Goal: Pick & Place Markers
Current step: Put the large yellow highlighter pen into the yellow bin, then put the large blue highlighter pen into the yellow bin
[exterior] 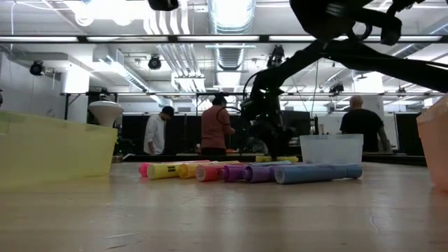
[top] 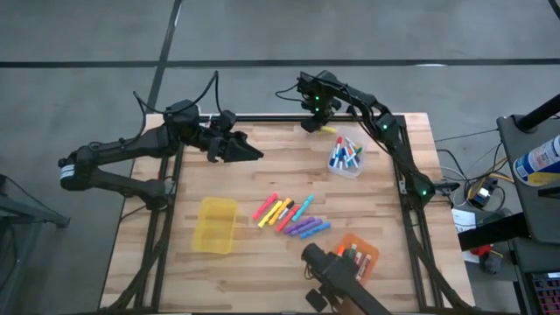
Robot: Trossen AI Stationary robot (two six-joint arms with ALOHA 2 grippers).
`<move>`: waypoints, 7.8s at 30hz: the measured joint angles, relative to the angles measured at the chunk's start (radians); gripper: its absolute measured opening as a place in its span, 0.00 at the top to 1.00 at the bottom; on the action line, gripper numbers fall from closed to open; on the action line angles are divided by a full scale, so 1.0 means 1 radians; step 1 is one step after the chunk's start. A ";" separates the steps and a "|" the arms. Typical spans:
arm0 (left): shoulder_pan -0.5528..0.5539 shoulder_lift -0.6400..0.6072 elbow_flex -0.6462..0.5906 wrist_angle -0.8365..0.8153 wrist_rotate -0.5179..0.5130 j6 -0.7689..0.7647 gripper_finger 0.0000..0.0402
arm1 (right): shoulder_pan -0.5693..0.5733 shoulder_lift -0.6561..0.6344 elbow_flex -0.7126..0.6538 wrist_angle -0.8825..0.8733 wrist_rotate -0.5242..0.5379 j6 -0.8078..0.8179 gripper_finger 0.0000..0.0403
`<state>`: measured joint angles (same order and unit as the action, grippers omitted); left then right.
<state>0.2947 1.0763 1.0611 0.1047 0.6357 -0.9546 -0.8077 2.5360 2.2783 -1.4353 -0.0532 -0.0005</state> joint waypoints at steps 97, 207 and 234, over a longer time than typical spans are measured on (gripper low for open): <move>0.003 0.004 -0.002 0.008 -0.431 0.143 0.74 | 0.655 -0.592 0.073 0.500 -0.098 0.685 0.87; -0.347 -0.192 -0.192 -0.519 -0.445 -0.017 0.52 | 0.965 -0.596 -0.487 0.152 -0.026 0.054 0.48; -0.346 -0.192 -0.049 -0.122 -0.492 0.034 0.52 | 1.072 -0.597 -0.919 0.544 -0.033 0.077 0.48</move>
<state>-0.0513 0.8846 1.0122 -0.0175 0.1437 -0.9204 0.2645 1.9388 1.3593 -0.8910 -0.0862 0.0764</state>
